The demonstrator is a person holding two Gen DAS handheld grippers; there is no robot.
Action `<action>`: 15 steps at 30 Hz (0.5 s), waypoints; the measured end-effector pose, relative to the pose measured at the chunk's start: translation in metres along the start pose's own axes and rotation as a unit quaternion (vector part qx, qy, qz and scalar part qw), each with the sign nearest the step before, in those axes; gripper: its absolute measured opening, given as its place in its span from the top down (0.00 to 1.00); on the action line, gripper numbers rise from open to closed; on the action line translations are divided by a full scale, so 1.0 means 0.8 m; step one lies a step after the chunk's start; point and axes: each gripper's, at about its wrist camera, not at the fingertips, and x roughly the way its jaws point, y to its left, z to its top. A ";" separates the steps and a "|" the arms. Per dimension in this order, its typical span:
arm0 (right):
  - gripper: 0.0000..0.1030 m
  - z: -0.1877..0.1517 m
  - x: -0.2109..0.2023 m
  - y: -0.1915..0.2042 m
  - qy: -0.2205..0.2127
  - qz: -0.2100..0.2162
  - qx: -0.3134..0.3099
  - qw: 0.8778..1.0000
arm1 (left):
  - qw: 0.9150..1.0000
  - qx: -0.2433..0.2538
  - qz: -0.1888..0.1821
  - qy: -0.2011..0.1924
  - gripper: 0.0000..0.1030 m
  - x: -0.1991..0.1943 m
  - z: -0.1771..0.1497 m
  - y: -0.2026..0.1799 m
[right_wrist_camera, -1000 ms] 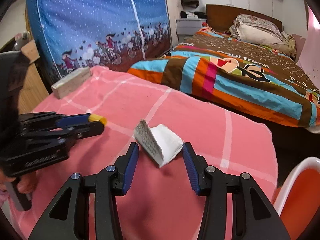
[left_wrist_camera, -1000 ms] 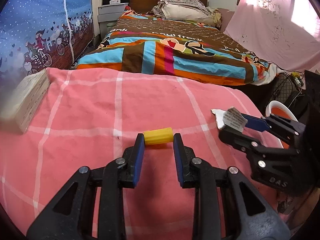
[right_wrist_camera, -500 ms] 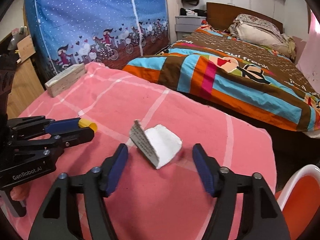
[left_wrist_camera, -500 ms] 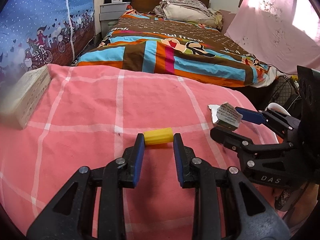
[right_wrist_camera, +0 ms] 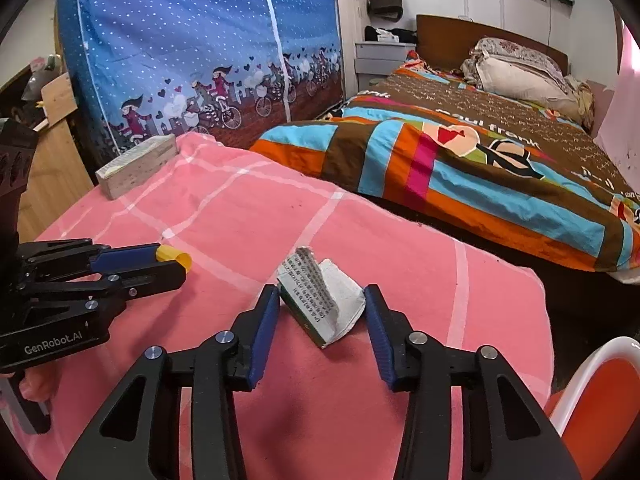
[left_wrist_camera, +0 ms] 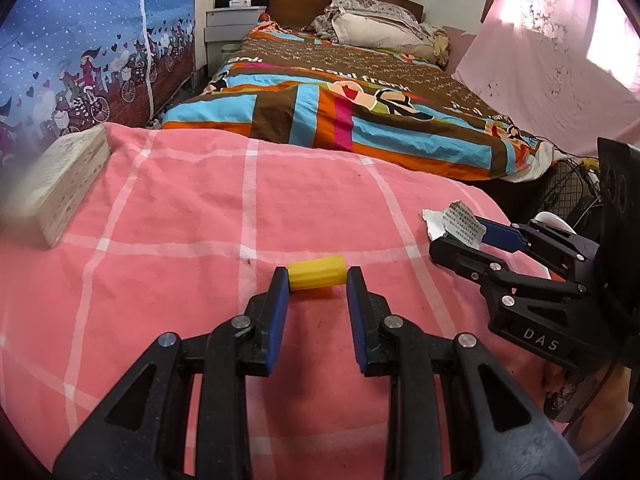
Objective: Collect trash
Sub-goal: 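Carry the yellow piece and paper scrap to the bucket and open both tools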
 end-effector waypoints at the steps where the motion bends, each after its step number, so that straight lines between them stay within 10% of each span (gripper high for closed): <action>1: 0.61 -0.001 -0.003 0.001 -0.006 0.000 -0.001 1.000 | 1.000 -0.002 0.000 -0.008 0.69 -0.004 -0.001 0.001; 15: 0.61 -0.021 -0.088 0.011 -0.181 -0.031 -0.001 0.983 | 0.991 -0.001 0.006 -0.136 0.69 -0.063 -0.014 -0.007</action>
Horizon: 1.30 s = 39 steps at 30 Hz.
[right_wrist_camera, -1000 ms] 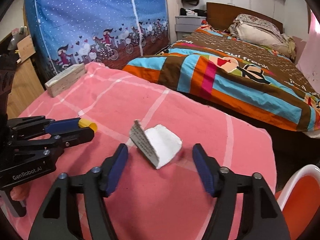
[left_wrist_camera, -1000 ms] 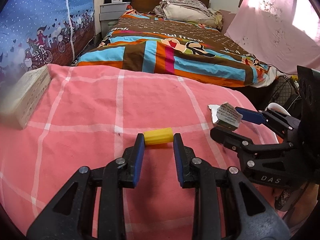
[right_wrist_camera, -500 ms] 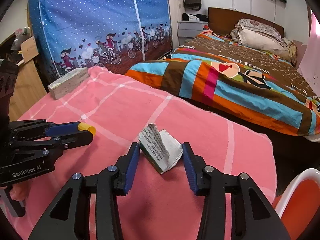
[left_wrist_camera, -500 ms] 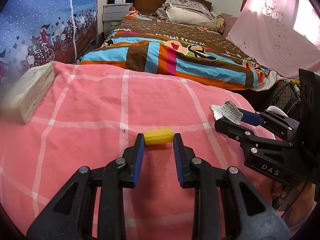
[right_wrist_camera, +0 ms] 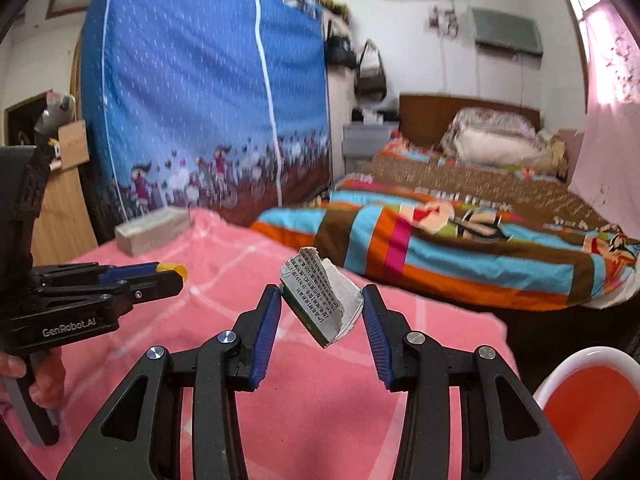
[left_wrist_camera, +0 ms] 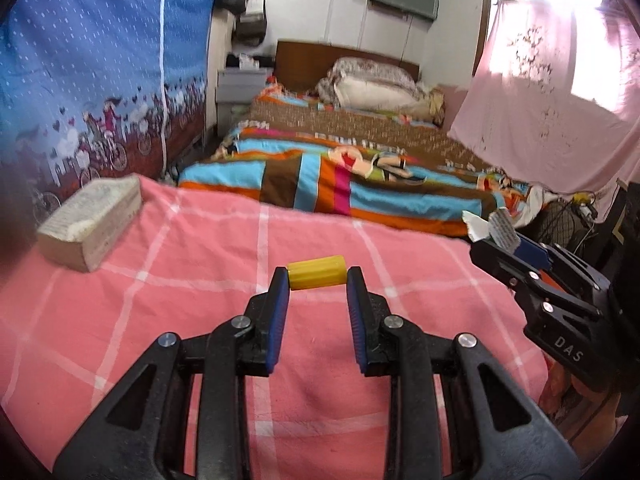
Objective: Collect trash
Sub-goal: 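Carry the yellow piece and paper scrap to the bucket and open both tools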
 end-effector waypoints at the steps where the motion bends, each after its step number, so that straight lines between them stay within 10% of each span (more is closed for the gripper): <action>1: 0.61 0.000 -0.005 0.001 -0.010 -0.001 -0.001 1.000 | 1.000 0.002 0.001 -0.010 0.69 -0.005 0.000 -0.001; 22: 0.61 -0.002 -0.154 -0.021 -0.220 -0.095 0.022 0.971 | 0.974 0.081 -0.050 -0.205 0.69 -0.102 0.006 -0.093; 39: 0.59 -0.038 -0.225 -0.097 -0.241 -0.198 0.084 0.947 | 0.955 0.159 -0.128 -0.214 0.69 -0.106 -0.008 -0.213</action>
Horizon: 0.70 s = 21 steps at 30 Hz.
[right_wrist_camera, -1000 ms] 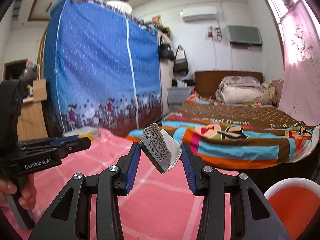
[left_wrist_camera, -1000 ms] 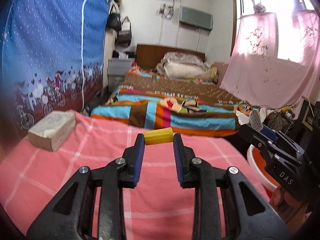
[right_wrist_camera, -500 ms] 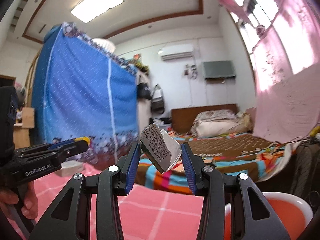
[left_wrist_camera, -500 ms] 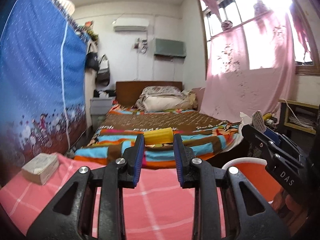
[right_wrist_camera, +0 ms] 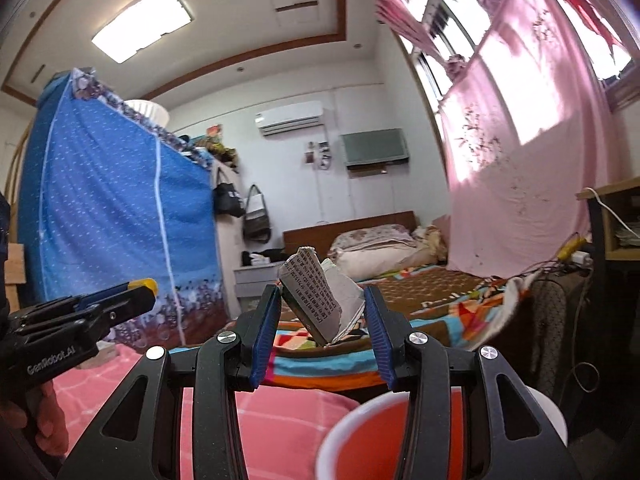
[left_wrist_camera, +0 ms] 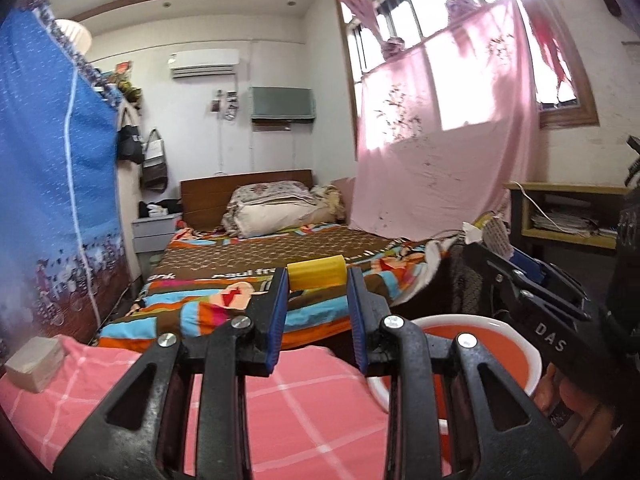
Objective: Collect trash
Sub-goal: 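Carry the yellow piece and paper scrap to the bucket and open both tools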
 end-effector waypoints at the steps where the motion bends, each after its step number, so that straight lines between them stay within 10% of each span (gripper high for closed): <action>1: 0.59 -0.001 0.000 -0.005 0.003 -0.006 0.002 1.000 | 1.000 0.003 -0.005 0.002 0.69 0.003 0.000 -0.006; 21: 0.59 -0.020 0.000 -0.081 0.081 -0.085 0.050 0.992 | 0.992 0.045 -0.075 0.091 0.69 0.062 -0.025 -0.087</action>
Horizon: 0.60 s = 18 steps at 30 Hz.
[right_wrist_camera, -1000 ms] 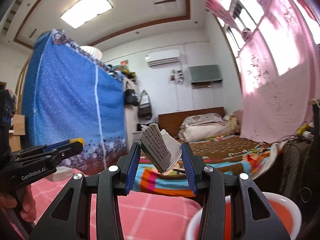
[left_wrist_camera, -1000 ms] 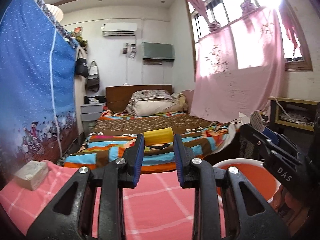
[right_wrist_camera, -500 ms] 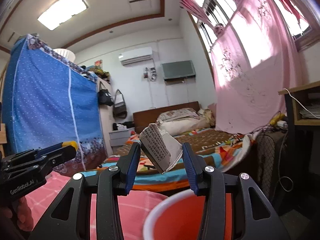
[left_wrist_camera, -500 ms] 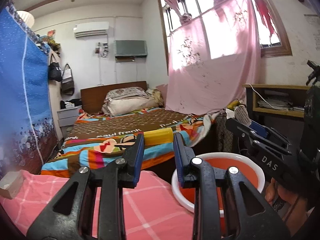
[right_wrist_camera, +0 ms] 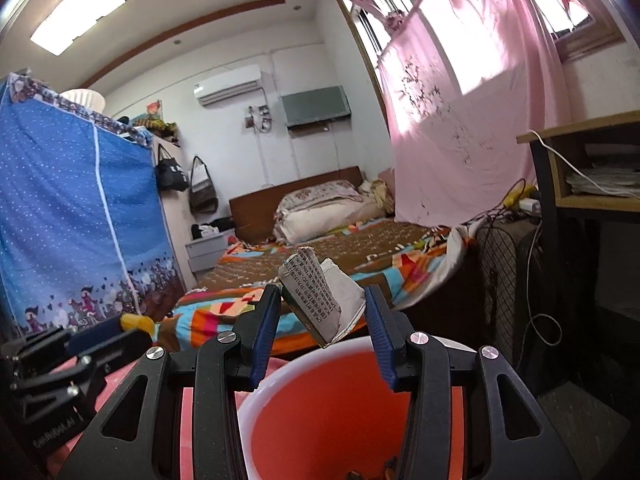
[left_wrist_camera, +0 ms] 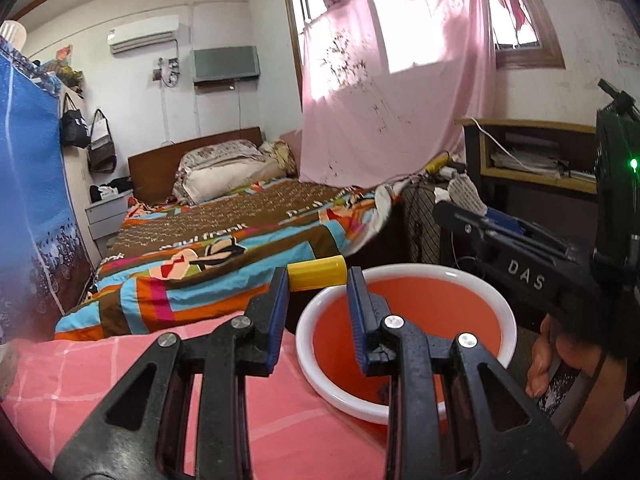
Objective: Collect trash
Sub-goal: 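Carry the yellow piece and paper scrap to the bucket and open both tools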
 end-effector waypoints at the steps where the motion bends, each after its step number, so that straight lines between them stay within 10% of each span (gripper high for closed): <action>1: 0.59 -0.001 0.001 -0.001 0.004 -0.001 0.001 1.000 | 1.000 0.000 -0.002 0.003 0.69 0.003 -0.002 0.000; 18: 0.57 -0.010 0.021 -0.012 0.053 -0.012 0.012 0.998 | 0.996 -0.042 -0.040 0.072 0.68 0.044 -0.011 -0.003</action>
